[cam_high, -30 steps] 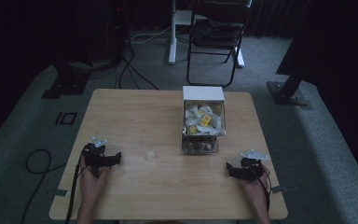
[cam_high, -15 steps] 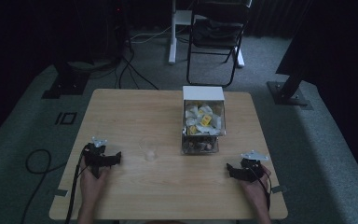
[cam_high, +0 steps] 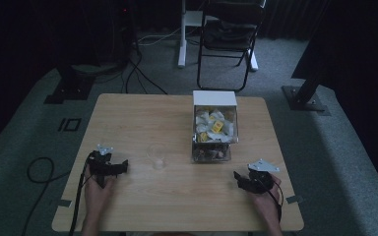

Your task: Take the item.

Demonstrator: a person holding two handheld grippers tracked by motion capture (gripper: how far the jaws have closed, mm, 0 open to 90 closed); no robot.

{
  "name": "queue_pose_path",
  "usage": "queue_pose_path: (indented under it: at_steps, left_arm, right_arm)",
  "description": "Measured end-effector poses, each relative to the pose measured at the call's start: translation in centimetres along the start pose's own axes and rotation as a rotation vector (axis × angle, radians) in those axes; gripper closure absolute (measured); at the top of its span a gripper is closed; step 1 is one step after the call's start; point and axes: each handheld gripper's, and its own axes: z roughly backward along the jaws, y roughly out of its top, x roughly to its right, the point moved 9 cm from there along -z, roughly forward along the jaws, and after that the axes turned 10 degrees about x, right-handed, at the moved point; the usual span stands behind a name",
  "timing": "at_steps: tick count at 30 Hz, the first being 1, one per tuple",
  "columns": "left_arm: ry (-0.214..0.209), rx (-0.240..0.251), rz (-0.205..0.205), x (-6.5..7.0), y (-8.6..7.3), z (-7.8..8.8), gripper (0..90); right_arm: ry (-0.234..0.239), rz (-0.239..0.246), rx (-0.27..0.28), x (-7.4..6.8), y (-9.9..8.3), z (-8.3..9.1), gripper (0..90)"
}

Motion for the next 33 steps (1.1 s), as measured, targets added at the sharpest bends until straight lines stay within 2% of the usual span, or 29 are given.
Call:
queue_pose_path:
  at_steps: [2, 8, 12, 14, 19, 27, 33]
  left_arm:
    - [0.0, 0.0, 0.0, 0.0, 0.0, 0.0, 2.8]
    - [0.0, 0.0, 0.0, 0.0, 0.0, 0.0, 2.8]
    - [0.0, 0.0, 0.0, 0.0, 0.0, 0.0, 2.8]
    - [0.0, 0.0, 0.0, 0.0, 0.0, 0.0, 2.8]
    - [0.0, 0.0, 0.0, 0.0, 0.0, 0.0, 2.8]
    - [0.0, 0.0, 0.0, 0.0, 0.0, 0.0, 2.8]
    - [0.0, 0.0, 0.0, 0.0, 0.0, 0.0, 2.8]
  right_arm:
    - [0.012, 0.01, 0.028, -0.5, 0.6, 0.5, 35.4]
    - [0.052, 0.014, 0.052, -1.8, 1.6, 0.9, 39.2]
    - [0.079, 0.038, 0.055, -2.8, 2.1, 0.7, 40.5]
    - [0.108, 0.063, 0.055, -3.9, 2.5, 0.5, 41.3]
    - [0.141, 0.112, 0.065, -5.2, 3.0, 0.5, 43.1]
    - [0.177, 0.146, 0.106, -6.4, 4.4, 0.7, 42.5]
    - [0.186, 0.167, 0.118, -7.0, 5.2, 0.3, 41.9]
